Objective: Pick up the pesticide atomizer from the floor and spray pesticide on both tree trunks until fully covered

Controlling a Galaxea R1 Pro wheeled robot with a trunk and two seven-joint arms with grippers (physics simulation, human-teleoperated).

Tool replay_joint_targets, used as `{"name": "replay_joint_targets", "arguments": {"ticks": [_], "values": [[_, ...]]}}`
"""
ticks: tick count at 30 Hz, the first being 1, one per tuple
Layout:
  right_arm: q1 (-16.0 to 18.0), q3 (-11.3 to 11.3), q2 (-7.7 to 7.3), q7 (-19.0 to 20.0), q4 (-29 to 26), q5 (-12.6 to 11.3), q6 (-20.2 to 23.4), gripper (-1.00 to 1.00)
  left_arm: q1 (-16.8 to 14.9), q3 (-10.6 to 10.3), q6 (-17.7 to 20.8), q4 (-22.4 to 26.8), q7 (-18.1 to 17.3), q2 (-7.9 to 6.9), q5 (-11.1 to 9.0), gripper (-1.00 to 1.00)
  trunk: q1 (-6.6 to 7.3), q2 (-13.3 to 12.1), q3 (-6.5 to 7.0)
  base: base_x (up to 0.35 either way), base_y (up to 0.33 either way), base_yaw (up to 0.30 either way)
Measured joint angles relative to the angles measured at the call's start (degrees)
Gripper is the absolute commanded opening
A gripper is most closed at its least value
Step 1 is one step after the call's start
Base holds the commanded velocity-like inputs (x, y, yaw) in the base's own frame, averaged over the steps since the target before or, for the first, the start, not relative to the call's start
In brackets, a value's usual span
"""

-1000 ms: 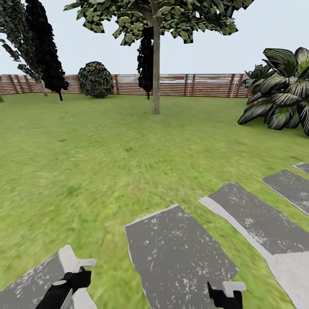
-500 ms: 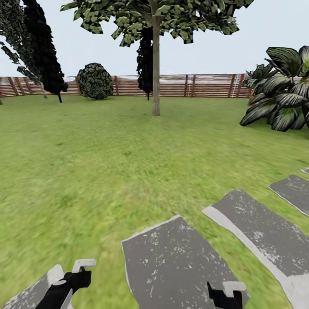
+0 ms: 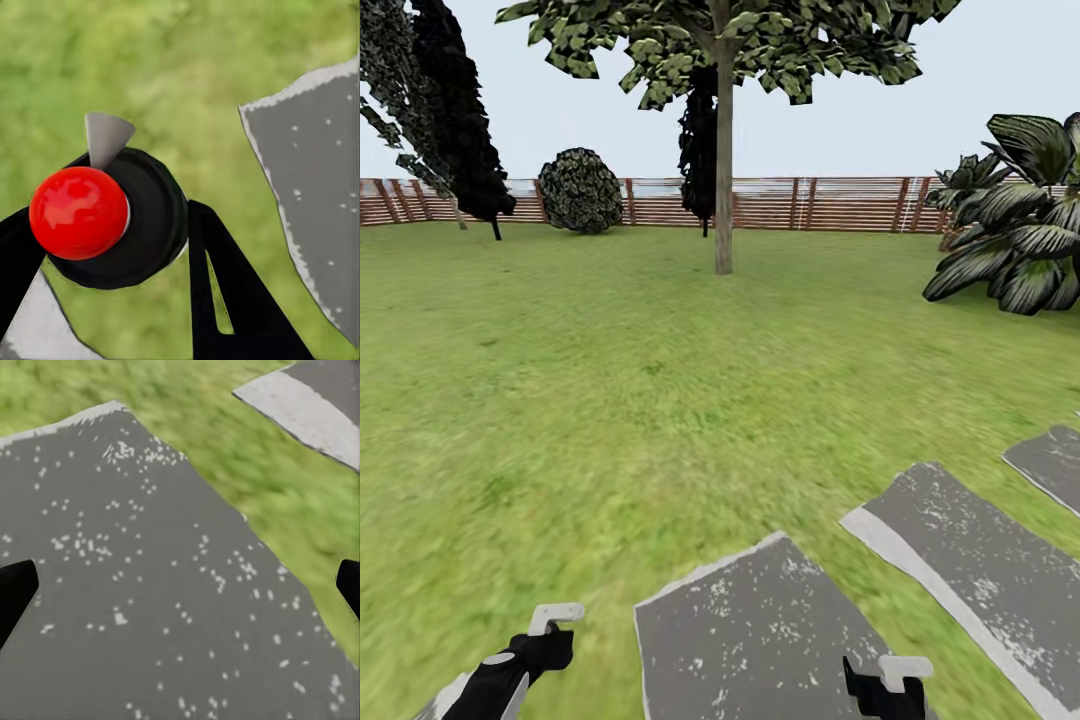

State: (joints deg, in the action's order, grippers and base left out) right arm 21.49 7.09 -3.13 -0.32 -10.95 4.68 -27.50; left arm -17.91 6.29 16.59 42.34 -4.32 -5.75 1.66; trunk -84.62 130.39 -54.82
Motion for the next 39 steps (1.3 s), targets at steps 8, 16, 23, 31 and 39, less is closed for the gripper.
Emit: {"name": "replay_joint_targets", "arguments": {"ticks": [8, 16, 23, 31, 39], "values": [[0.0, 0.0, 0.03, 0.0, 0.0, 0.0, 0.0, 1.00, 0.0, 0.0, 0.0, 0.0, 0.0, -0.09, 0.0, -1.00, 0.00, 0.0, 0.00, 0.344, 0.000, 0.000], [0.0, 0.0, 0.03, 0.0, 0.0, 0.0, 0.0, 1.00, 0.0, 0.0, 0.0, 0.2, 0.0, -0.08, 0.0, -1.00, 0.00, 0.0, 0.00, 0.344, 0.000, 0.000], [0.0, 0.0, 0.07, 0.0, 0.0, -0.1, 0.0, 1.00, 0.1, -0.2, 0.0, 0.7, -0.3, -0.12, -0.2, -1.00, 0.00, 0.0, 0.00, 0.344, 0.000, 0.000], [0.0, 0.0, 0.14, 0.0, 0.0, -0.1, 0.0, 1.00, 0.1, -0.1, 0.0, 0.8, -0.2, -0.25, 0.0, -1.00, 0.00, 0.0, 0.00, 0.344, 0.000, 0.000], [0.0, 0.0, 0.14, 0.0, 0.0, -0.1, 0.0, 1.00, 0.1, -0.3, 0.0, 0.5, -0.3, -0.14, 0.0, -1.00, 0.00, 0.0, 0.00, 0.344, 0.000, 0.000]]}}
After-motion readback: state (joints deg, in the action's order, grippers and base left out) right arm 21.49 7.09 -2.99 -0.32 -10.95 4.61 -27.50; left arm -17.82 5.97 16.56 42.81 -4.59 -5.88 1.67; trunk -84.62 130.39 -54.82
